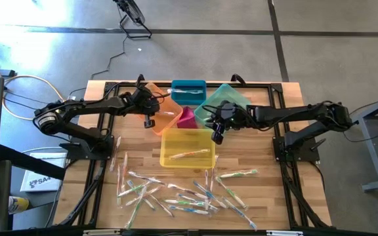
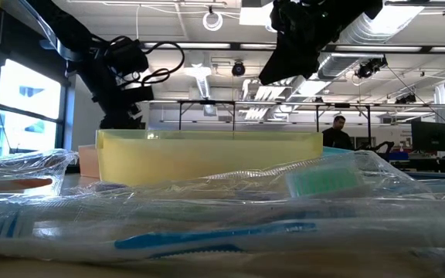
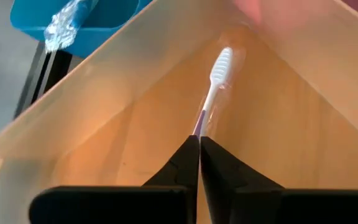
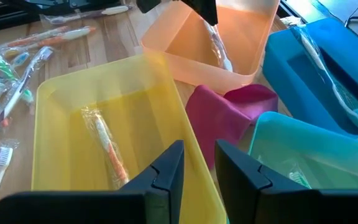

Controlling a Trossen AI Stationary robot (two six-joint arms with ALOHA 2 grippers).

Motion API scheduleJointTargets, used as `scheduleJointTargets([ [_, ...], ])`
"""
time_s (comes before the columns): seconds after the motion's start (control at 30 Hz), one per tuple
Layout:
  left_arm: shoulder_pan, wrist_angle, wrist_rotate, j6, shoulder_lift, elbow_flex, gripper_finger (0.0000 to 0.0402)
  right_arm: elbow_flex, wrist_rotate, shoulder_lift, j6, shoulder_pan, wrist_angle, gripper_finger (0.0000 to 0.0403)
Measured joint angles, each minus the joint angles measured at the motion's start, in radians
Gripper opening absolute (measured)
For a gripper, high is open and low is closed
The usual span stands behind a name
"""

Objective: Pick & Place Toothbrushes
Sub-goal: Put the green toothbrush into the green bin

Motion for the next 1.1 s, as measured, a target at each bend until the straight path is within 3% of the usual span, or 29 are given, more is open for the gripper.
scheduleJointTargets([
  [0.4,0.000,0.004,0.014,-0.118,0.000,0.000,0.0014,0.000,0.004,0.000,-0.035,0.000,0.007,0.0081],
  [0.5,0.000,0.033,0.051,-0.142,0.000,0.000,0.0014,0.000,0.002,0.000,-0.058,0.002,0.030,0.0071],
  [0.7,0.000,0.115,0.123,-0.163,0.000,0.000,0.0014,0.000,-0.001,-0.005,-0.110,0.007,0.040,0.0010],
  [0.9,0.000,0.160,0.216,-0.198,-0.019,0.000,0.0012,-0.001,0.000,-0.031,-0.124,0.007,0.007,0.0009],
  [1.1,0.000,0.157,0.239,-0.218,-0.085,0.000,0.0002,0.000,0.004,-0.103,-0.139,0.007,-0.022,0.0009],
])
